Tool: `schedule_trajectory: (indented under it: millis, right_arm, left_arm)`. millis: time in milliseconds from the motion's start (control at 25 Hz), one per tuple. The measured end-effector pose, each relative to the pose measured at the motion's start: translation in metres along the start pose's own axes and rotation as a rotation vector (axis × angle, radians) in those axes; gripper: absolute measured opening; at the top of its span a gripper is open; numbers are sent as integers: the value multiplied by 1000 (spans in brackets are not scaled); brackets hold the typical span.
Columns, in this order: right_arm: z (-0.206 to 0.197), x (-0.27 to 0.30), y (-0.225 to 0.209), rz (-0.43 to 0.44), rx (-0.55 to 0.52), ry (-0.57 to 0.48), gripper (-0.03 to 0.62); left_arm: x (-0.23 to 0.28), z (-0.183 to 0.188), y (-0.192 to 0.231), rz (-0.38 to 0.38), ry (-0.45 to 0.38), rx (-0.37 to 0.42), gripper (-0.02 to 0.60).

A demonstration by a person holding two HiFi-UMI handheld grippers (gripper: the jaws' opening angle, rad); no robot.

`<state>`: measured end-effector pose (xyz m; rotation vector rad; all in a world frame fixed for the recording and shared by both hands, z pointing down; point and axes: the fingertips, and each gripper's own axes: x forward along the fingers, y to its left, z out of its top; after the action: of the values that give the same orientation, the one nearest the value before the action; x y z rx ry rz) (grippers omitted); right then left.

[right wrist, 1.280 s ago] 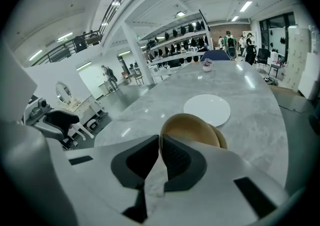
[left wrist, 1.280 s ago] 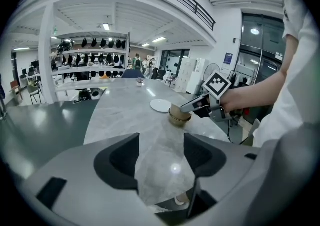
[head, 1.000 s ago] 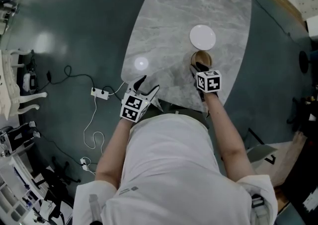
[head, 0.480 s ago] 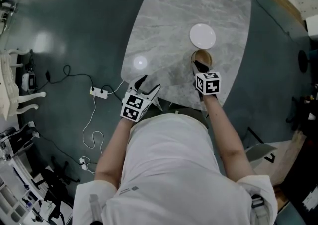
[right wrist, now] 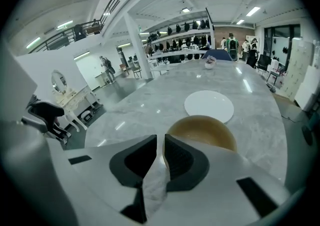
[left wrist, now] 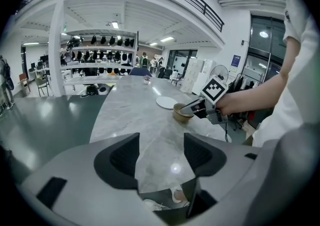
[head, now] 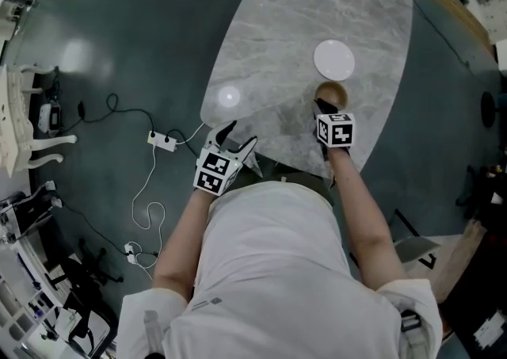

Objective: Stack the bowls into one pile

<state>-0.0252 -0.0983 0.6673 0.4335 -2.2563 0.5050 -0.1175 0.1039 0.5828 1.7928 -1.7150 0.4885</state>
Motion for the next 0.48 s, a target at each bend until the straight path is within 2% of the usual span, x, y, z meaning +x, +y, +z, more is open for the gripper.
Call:
schedule_trajectory:
  millis: [200, 480]
  right_arm:
    - [5, -2, 4, 8, 7, -15, 84]
    - [8, -17, 15, 14, 7, -46, 68]
  left_arm:
    - [-2, -1, 1, 6, -5, -7, 276]
    - [-1, 9, 0, -18, -44, 7, 257]
